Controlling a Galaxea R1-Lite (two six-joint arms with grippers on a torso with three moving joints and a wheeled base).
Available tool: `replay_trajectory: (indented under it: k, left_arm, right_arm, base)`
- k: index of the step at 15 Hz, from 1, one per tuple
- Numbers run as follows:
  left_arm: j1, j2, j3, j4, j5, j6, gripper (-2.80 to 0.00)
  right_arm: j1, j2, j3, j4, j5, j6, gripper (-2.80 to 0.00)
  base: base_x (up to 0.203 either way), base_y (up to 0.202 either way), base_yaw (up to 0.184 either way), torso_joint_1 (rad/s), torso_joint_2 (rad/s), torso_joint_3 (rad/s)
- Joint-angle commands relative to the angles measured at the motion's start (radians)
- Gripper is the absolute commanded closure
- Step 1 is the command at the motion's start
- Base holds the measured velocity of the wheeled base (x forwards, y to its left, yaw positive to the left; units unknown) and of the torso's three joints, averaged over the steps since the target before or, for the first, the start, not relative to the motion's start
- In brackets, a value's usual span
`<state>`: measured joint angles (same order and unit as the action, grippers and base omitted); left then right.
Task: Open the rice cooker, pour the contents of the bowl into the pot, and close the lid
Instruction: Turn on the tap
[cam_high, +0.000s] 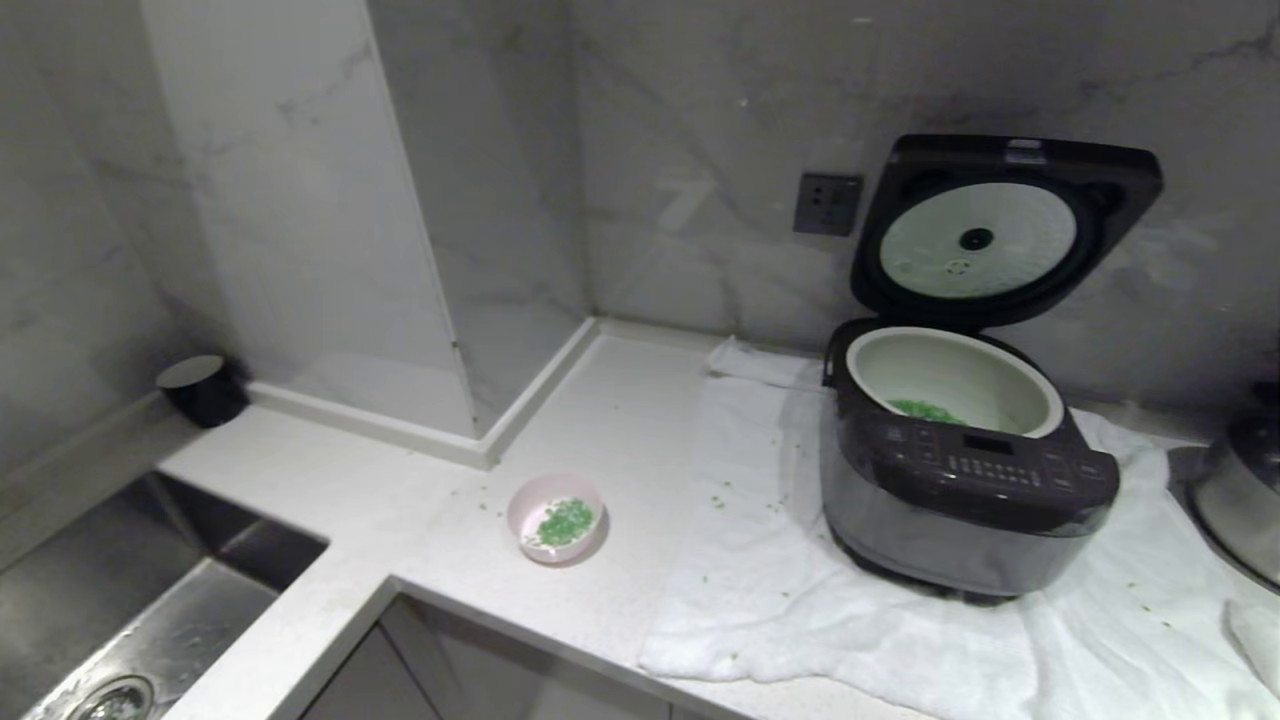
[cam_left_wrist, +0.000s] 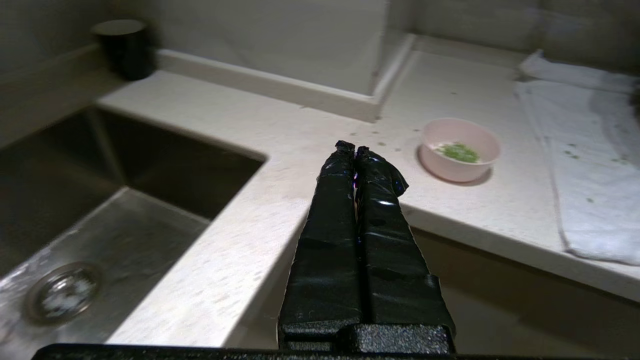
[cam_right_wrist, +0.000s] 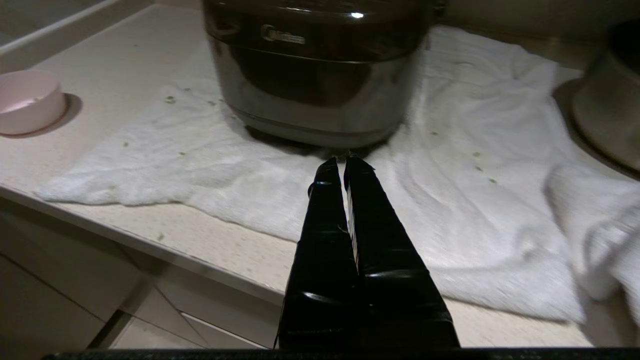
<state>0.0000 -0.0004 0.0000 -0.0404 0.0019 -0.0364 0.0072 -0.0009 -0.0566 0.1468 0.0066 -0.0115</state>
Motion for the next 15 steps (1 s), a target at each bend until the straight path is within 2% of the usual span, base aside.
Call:
replay_trajectory:
  k: [1,10,15]
  left_arm:
    - [0.000,0.000,0.015,-0.001,0.000,0.000,0.00]
    - [0.000,0.000,0.015,-0.001,0.000,0.000,0.00]
    - [0.000,0.000,0.015,-0.001,0.001,0.000,0.00]
  right_arm:
    - [0.000,0.001,0.000,0.000,0.000,-0.001,0.00]
    - [0.000,0.001,0.000,0.000,0.000,0.004,0.00]
    - [0.000,0.001,0.000,0.000,-0.007,0.011,0.00]
  base:
    - [0.009,-0.005,0.166,0.002,0.00,0.000]
    - [0.000,-0.008,0.167,0.004,0.00,0.003]
    - [-0.001,0.000,0.015,0.000,0.00,0.001]
